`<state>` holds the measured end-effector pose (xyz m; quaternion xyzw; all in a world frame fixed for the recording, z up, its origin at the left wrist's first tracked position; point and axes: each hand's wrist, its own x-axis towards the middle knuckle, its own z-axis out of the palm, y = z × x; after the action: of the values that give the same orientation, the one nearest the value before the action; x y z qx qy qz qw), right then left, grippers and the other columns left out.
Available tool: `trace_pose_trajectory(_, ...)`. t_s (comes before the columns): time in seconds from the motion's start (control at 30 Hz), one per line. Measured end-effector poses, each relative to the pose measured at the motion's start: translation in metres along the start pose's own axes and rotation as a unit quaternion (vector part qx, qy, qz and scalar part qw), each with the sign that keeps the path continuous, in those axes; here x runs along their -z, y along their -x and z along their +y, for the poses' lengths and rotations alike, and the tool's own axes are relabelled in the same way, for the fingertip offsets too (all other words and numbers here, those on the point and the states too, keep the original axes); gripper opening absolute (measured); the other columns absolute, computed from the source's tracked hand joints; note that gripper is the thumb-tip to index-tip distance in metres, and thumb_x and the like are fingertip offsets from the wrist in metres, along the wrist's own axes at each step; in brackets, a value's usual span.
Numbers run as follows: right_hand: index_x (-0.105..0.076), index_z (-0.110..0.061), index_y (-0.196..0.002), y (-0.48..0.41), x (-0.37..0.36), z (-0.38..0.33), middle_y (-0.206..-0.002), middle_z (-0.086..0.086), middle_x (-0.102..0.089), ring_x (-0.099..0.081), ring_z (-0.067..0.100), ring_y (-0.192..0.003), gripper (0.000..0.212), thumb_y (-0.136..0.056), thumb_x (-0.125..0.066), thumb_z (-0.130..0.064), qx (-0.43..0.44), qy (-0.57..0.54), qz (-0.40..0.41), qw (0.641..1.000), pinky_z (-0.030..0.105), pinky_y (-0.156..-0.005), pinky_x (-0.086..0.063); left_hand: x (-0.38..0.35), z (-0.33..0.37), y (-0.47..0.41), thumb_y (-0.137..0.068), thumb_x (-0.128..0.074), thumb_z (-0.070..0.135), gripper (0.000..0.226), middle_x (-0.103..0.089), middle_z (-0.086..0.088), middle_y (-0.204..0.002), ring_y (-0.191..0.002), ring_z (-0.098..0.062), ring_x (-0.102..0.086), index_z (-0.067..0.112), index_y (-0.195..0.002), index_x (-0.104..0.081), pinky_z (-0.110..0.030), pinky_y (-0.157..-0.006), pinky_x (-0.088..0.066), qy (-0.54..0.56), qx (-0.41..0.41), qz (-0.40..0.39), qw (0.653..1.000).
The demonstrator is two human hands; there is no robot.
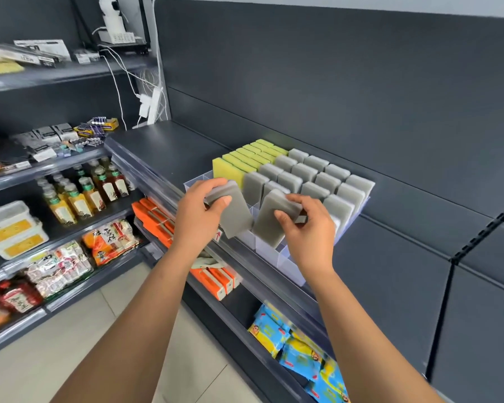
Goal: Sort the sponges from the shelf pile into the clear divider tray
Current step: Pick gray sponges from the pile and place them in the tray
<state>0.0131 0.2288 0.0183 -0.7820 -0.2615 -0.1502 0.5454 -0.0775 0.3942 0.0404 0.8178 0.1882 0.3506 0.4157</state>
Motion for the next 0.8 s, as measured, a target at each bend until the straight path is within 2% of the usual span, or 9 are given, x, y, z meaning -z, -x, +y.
trace_pose_trajectory(0.17, -0.063, -0.022, -0.106, -0.014, -0.031, -0.002, -0.095, -0.007, -0.054, -0.053, 0.014, -0.08, 0.026, -0.081, -0.071, -0.018, -0.012, 0.013, 0.021, 1.0, 0.037, -0.07, -0.052, 0.005, -0.019, -0.037, -0.088, -0.06, 0.011, 0.028, -0.053, 0.008, -0.11, -0.097, -0.005, -0.047, 0.021, -0.114, -0.061, -0.002, -0.072, -0.036, 0.005, -0.022, 0.001, 1.0)
trace_pose_trajectory(0.3, -0.063, -0.022, -0.105, -0.02, -0.055, -0.001, -0.096, -0.005, -0.055, -0.051, 0.01, -0.076, 0.025, -0.082, -0.07, -0.016, -0.037, 0.037, 0.041, 0.998, 0.036, -0.069, -0.052, 0.009, -0.035, -0.065, -0.088, -0.06, 0.009, 0.029, -0.051, 0.007, -0.11, -0.095, -0.003, -0.044, 0.021, -0.115, -0.061, -0.001, -0.069, -0.036, -0.003, -0.041, -0.036, 0.998)
trace_pose_trajectory(0.37, -0.063, -0.022, -0.105, -0.022, -0.068, -0.002, -0.097, -0.007, -0.054, -0.054, 0.015, -0.074, 0.024, -0.082, -0.069, -0.014, -0.04, 0.057, 0.051, 0.996, 0.036, -0.069, -0.052, 0.012, -0.043, -0.08, -0.087, -0.06, 0.009, 0.03, -0.052, 0.006, -0.112, -0.1, -0.008, -0.046, 0.02, -0.115, -0.061, -0.007, -0.075, -0.038, 0.002, -0.059, -0.061, 0.996)
trace_pose_trajectory(0.47, -0.063, -0.022, -0.104, -0.022, -0.081, -0.001, -0.097, -0.008, -0.053, -0.056, 0.018, -0.068, 0.023, -0.083, -0.068, -0.012, -0.045, 0.1, 0.063, 0.992, 0.037, -0.066, -0.051, 0.013, -0.052, -0.099, -0.087, -0.06, 0.008, 0.031, -0.052, 0.008, -0.111, -0.102, -0.012, -0.047, 0.02, -0.115, -0.061, -0.027, -0.083, -0.043, 0.001, -0.094, -0.107, 0.99)
trace_pose_trajectory(0.53, -0.063, -0.021, -0.104, -0.02, -0.089, 0.001, -0.098, -0.007, -0.053, -0.056, 0.02, -0.069, 0.023, -0.083, -0.067, -0.012, -0.049, 0.132, 0.069, 0.988, 0.037, -0.065, -0.05, 0.012, -0.057, -0.109, -0.086, -0.061, 0.008, 0.031, -0.052, 0.009, -0.109, -0.102, -0.012, -0.048, 0.02, -0.115, -0.061, -0.029, -0.084, -0.043, 0.002, -0.116, -0.138, 0.984)
trace_pose_trajectory(0.67, -0.062, -0.02, -0.105, -0.015, -0.102, 0.007, -0.102, 0.0, -0.057, -0.057, 0.024, -0.079, 0.024, -0.083, -0.065, -0.011, -0.062, 0.186, 0.064, 0.978, 0.037, -0.064, -0.05, 0.01, -0.065, -0.122, -0.086, -0.06, 0.006, 0.032, -0.054, 0.009, -0.11, -0.101, -0.01, -0.048, 0.021, -0.114, -0.062, -0.022, -0.081, -0.041, 0.019, -0.146, -0.198, 0.969)
trace_pose_trajectory(0.73, -0.062, -0.017, -0.107, -0.013, -0.106, 0.011, -0.103, 0.002, -0.058, -0.057, 0.026, -0.084, 0.026, -0.082, -0.064, -0.01, -0.073, 0.217, 0.051, 0.972, 0.034, -0.065, -0.048, 0.009, -0.067, -0.126, -0.086, -0.06, 0.007, 0.032, -0.054, 0.012, -0.11, -0.098, -0.005, -0.046, 0.021, -0.115, -0.062, -0.014, -0.078, -0.037, 0.016, -0.156, -0.221, 0.963)
trace_pose_trajectory(0.8, -0.063, -0.014, -0.108, -0.012, -0.109, 0.014, -0.105, 0.004, -0.059, -0.056, 0.027, -0.091, 0.027, -0.082, -0.063, -0.009, -0.088, 0.242, 0.037, 0.966, 0.03, -0.067, -0.044, 0.007, -0.068, -0.129, -0.087, -0.06, 0.008, 0.032, -0.053, 0.013, -0.111, -0.098, -0.002, -0.044, 0.022, -0.114, -0.062, -0.013, -0.076, -0.034, 0.015, -0.159, -0.24, 0.958)
